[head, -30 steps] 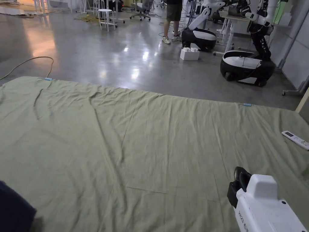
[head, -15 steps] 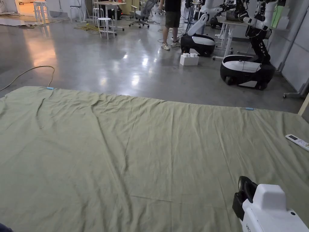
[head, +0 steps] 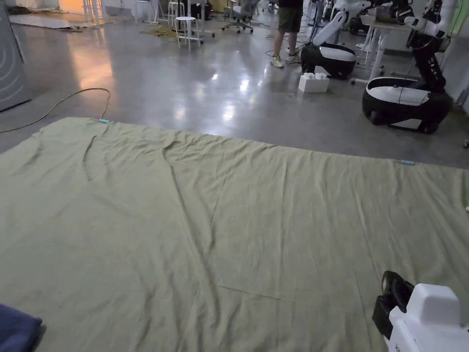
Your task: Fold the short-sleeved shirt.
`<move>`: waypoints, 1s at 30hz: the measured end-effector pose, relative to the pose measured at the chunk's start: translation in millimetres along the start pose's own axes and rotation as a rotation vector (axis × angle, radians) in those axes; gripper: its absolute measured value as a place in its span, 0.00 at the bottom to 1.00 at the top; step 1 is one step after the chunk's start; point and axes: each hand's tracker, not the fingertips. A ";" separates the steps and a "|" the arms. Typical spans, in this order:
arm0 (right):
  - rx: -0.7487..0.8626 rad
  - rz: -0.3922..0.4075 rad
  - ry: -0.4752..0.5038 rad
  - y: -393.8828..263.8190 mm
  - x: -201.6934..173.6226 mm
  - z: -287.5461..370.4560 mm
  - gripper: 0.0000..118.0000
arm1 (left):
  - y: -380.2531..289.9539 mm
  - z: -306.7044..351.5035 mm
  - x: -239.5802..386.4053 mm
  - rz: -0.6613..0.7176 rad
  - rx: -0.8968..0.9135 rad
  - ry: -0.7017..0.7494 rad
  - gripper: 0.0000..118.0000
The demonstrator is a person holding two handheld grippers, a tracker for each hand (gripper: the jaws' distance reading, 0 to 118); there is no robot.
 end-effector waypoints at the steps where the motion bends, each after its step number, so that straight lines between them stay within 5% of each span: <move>1: 0.000 0.001 0.001 0.1 0.1 -0.6 0.02 | 1.6 5.0 1.8 -0.016 0.021 0.028 0.57; 8: 0.009 -0.009 0.008 -0.1 2.5 -0.8 0.02 | 6.7 24.3 37.8 -0.109 0.237 0.062 0.57; 24: -0.025 -0.044 0.011 -23.3 10.4 4.2 0.02 | -113.1 12.0 293.4 -0.116 0.550 -0.395 0.57; 30: -0.017 -0.074 -0.004 -26.2 8.2 3.7 0.02 | -126.5 54.4 357.9 -0.137 0.781 -0.307 0.57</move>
